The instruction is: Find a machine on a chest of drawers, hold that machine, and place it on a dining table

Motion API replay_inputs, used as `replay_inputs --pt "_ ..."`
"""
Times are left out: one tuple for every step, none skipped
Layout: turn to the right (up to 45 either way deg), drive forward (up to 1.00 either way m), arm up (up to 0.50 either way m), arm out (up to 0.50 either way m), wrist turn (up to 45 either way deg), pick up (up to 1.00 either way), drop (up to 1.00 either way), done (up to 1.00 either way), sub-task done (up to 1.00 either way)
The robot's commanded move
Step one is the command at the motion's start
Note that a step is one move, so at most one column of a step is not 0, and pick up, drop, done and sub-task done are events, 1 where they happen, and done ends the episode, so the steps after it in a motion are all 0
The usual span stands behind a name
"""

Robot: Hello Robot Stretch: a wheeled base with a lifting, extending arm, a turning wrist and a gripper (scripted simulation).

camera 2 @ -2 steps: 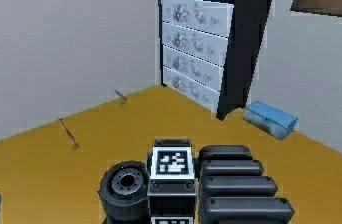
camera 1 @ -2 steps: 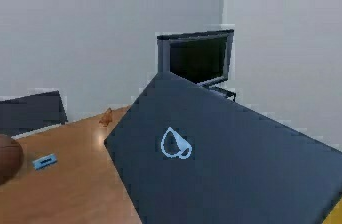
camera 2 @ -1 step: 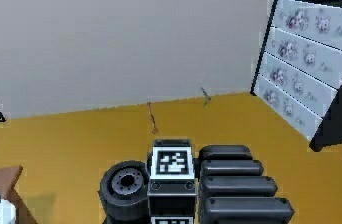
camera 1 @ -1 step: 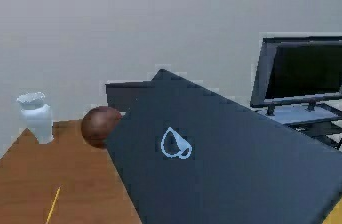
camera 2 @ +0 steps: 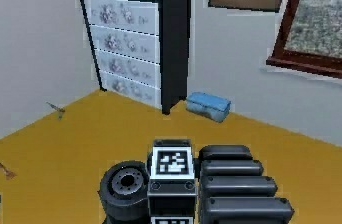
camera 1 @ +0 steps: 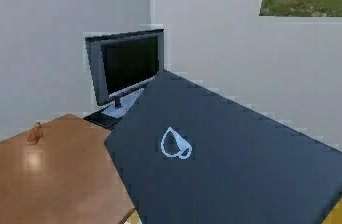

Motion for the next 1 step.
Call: replay_inputs --pt "18.0 0.0 0.0 0.0 0.0 0.0 0.0 0.0 0.0"
